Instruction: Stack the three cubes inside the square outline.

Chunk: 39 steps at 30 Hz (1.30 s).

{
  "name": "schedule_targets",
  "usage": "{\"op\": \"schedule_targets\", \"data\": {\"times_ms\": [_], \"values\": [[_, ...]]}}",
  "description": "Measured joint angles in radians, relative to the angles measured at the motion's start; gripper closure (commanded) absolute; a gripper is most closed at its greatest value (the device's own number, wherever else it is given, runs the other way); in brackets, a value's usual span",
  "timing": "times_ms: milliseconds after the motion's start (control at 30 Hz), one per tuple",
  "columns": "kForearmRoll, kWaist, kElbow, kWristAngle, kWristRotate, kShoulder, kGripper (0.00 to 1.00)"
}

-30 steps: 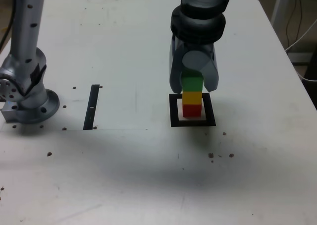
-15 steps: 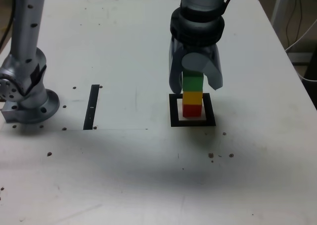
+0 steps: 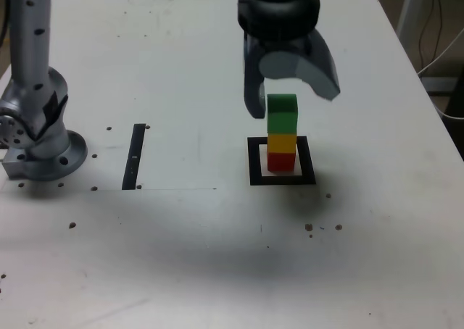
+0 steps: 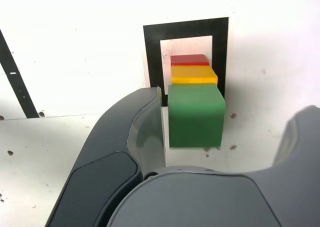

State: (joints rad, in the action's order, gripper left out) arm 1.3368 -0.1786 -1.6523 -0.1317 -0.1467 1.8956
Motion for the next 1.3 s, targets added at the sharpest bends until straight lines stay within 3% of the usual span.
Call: {"op": "schedule_targets", "data": {"times_ms": [333, 667, 1000, 1300], "values": [[-0.031, -0.007, 0.092, 0.039, -0.001, -0.084, 0.00], [-0.026, -0.007, 0.295, 0.008, -0.003, -0.314, 0.00], [-0.059, -0.004, 0.528, -0.003, 0.005, -0.419, 0.00], [-0.098, -0.004, 0.710, 0.019, -0.006, -0.445, 0.00]]}}
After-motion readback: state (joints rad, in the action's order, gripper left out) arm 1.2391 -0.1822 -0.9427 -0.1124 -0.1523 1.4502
